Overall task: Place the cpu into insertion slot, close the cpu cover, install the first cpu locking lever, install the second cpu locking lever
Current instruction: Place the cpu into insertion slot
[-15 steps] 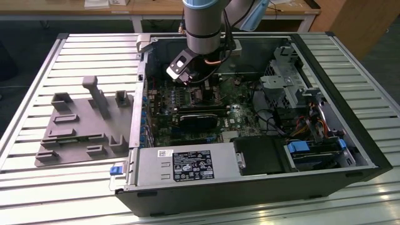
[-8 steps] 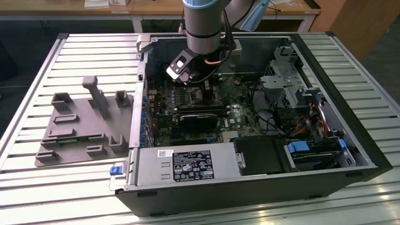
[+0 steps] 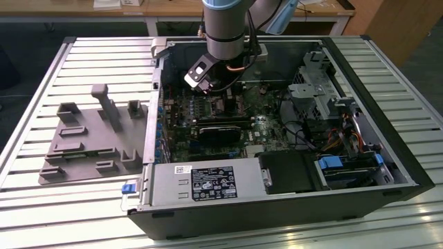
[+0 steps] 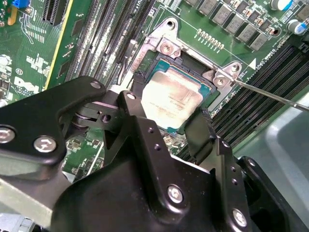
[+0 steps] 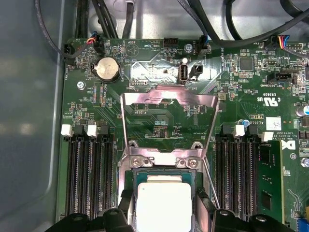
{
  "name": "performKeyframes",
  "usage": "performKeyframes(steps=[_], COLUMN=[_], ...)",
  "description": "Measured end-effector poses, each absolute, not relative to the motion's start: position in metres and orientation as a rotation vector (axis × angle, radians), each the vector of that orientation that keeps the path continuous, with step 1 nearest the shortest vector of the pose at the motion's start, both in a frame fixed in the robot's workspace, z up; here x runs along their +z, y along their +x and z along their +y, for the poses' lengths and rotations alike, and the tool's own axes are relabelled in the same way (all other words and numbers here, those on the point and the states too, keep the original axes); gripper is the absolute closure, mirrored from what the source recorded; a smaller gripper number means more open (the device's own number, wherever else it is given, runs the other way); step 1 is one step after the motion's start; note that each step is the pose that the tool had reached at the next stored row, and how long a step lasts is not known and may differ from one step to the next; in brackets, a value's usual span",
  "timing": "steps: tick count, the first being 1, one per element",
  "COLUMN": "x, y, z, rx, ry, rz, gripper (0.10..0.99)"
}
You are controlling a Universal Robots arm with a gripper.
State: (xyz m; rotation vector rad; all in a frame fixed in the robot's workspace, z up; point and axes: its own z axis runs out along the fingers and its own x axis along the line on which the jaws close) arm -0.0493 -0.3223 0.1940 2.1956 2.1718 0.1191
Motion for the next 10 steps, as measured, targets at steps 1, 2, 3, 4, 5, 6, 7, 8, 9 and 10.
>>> performKeyframes(steps=[1, 2, 3, 4, 5, 6, 7, 8, 9, 10], x=[0.1950, 0.1959, 0.1968, 0.1979, 0.1991, 0.2002, 0.2012, 0.2023, 0.2033, 0.2043], y=[-0.0493, -0.0493, -0.0493, -0.0493, -0.0493, -0.0493, -0.0493, -0.0493, -0.0493, -0.0493], z=[-0.3223, -0.3223, -0.3223, -0.3223, -0.3223, -0.3223, -0.3222, -0.3222, -0.3222, -0.3221], rx=[0.119, 0.119, 0.119, 0.119, 0.119, 0.119, 0.119, 0.119, 0.119, 0.119], ry=[2.196, 2.196, 2.196, 2.196, 2.196, 2.196, 2.195, 2.195, 2.195, 2.195], rz=[2.172, 2.172, 2.172, 2.172, 2.172, 2.172, 2.172, 2.172, 2.172, 2.172], gripper=[0.471, 0.471, 0.471, 0.471, 0.471, 0.471, 0.471, 0.471, 0.471, 0.471])
